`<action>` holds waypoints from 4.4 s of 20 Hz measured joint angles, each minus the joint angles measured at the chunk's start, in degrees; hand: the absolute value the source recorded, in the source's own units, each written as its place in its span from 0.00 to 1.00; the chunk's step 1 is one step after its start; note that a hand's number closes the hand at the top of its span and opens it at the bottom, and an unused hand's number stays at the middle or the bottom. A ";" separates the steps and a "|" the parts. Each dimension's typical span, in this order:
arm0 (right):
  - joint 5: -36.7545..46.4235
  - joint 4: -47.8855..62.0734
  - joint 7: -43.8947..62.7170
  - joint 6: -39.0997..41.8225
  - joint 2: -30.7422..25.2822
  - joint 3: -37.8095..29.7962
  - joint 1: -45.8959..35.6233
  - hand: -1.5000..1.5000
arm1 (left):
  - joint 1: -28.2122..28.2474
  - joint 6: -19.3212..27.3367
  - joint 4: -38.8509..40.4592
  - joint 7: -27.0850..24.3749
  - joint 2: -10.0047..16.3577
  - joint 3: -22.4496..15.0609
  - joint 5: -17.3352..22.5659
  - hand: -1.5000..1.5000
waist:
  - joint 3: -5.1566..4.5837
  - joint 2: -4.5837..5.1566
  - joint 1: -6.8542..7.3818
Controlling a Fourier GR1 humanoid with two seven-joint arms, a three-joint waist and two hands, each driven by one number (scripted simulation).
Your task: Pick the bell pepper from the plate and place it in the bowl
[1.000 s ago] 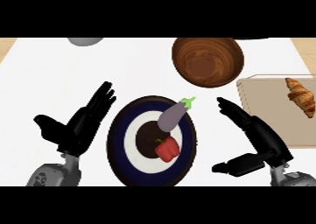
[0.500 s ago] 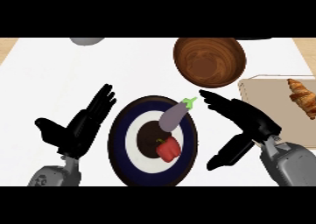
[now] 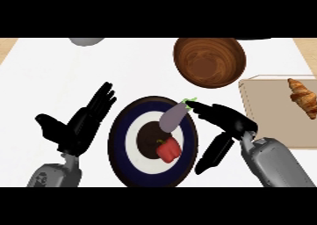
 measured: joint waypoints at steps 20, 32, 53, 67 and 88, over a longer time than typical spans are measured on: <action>14.31 4.44 -0.79 4.20 11.82 -0.38 2.20 0.00 | 1.43 -2.10 -0.41 0.26 -3.63 2.15 -3.35 0.50 | -0.03 -0.15 -0.21; 19.98 7.12 -4.60 1.46 15.07 -0.37 3.65 0.00 | 2.99 -3.61 -2.46 1.04 -4.72 2.56 -4.84 0.50 | -0.12 -0.47 -0.26; 23.42 15.33 -20.36 -9.32 14.48 3.84 0.89 1.00 | 0.65 -4.34 -1.04 2.08 -5.44 4.41 -5.21 0.50 | -0.33 -0.98 -0.42; 50.34 6.00 -21.82 -8.27 -0.76 22.01 -6.09 1.00 | 1.18 -4.51 0.10 0.74 -5.97 4.43 -5.83 0.50 | -0.11 -0.76 -0.21; 49.32 -38.39 -8.65 5.71 -8.43 1.87 -7.06 1.00 | 2.65 -5.13 -0.60 -0.14 -5.87 4.37 -5.64 0.50 | -0.02 -0.16 -0.36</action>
